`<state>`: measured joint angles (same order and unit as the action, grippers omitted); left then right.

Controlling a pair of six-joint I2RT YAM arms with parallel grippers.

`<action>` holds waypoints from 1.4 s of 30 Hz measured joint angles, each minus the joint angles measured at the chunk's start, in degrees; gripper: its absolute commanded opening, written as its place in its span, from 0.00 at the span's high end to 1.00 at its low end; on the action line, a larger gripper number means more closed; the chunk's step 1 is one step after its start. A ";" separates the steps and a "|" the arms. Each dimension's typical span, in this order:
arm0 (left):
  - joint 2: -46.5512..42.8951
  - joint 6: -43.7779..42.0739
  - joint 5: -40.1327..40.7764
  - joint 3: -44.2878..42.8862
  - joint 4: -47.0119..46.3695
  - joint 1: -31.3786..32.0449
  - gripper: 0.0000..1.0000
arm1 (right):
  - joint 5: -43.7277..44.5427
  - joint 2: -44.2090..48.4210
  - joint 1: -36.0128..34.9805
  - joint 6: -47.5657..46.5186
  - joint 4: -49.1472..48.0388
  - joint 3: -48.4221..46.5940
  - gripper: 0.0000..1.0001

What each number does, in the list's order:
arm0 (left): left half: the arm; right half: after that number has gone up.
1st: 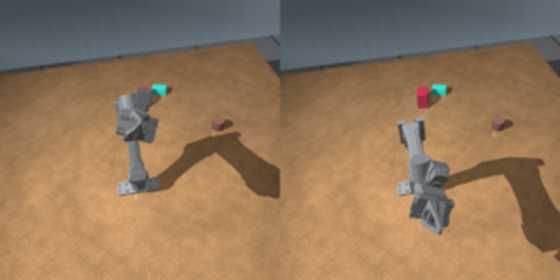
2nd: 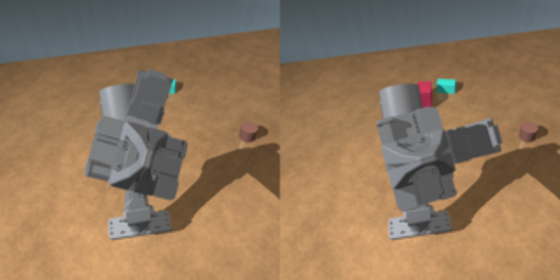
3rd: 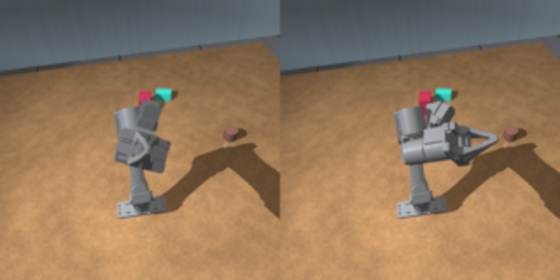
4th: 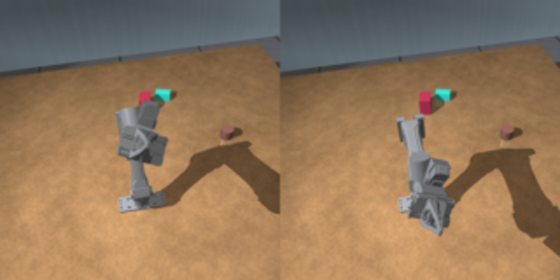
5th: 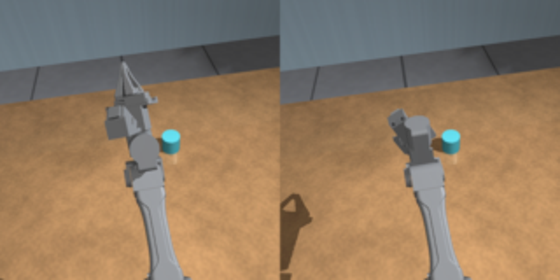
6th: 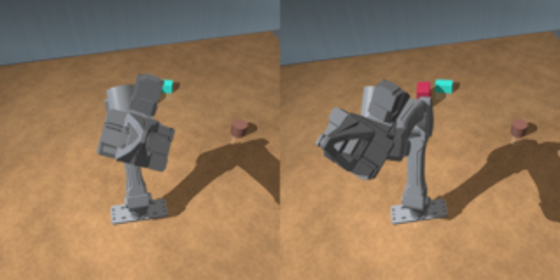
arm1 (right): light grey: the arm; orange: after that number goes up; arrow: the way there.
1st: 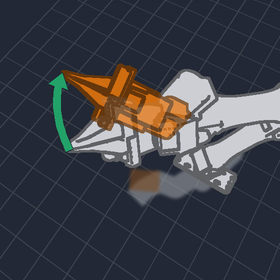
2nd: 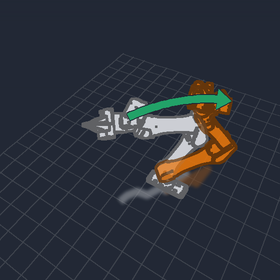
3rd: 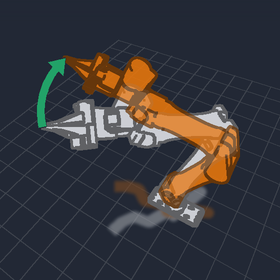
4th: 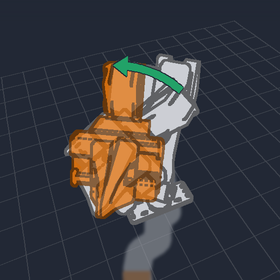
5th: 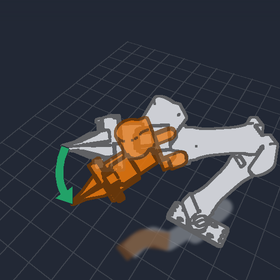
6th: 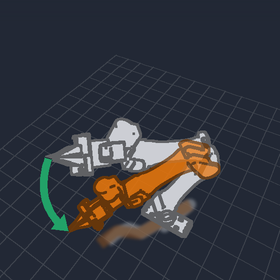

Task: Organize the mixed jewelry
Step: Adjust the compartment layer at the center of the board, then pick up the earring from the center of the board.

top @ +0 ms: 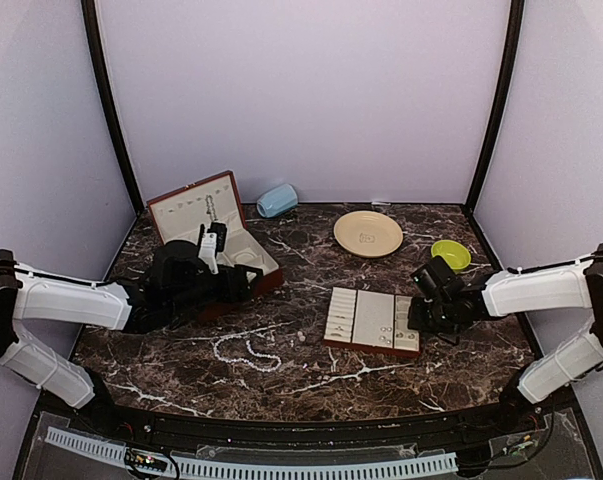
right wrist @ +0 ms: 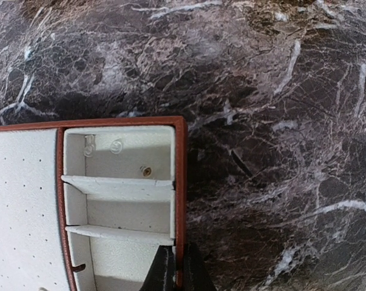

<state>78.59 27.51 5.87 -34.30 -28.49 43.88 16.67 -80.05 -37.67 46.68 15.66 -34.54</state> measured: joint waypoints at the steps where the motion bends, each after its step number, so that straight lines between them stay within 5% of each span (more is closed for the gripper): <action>1: -0.11 0.00 0.00 0.00 -0.02 -0.02 0.26 | 0.24 -0.52 0.00 0.11 0.09 -0.50 0.97; 14: -2.93 0.02 0.59 1.77 0.02 -0.39 0.26 | -0.37 -3.19 -0.02 0.98 -1.99 -2.36 0.67; 24: -3.61 -0.02 0.61 1.84 0.09 -0.66 0.26 | 0.63 3.91 -0.02 -1.77 -0.96 -2.27 0.45; 33: -4.76 -0.04 0.59 1.86 1.18 -1.03 0.26 | -8.00 12.02 -0.70 -13.44 -1.88 -1.73 0.47; 42: -5.20 0.00 0.31 1.86 1.70 -1.27 0.26 | -16.02 3.82 -10.27 -18.80 -2.91 -9.27 0.53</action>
<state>73.38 27.51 6.17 -32.45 -26.79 42.61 0.64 -76.23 -47.94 27.88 12.75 -43.81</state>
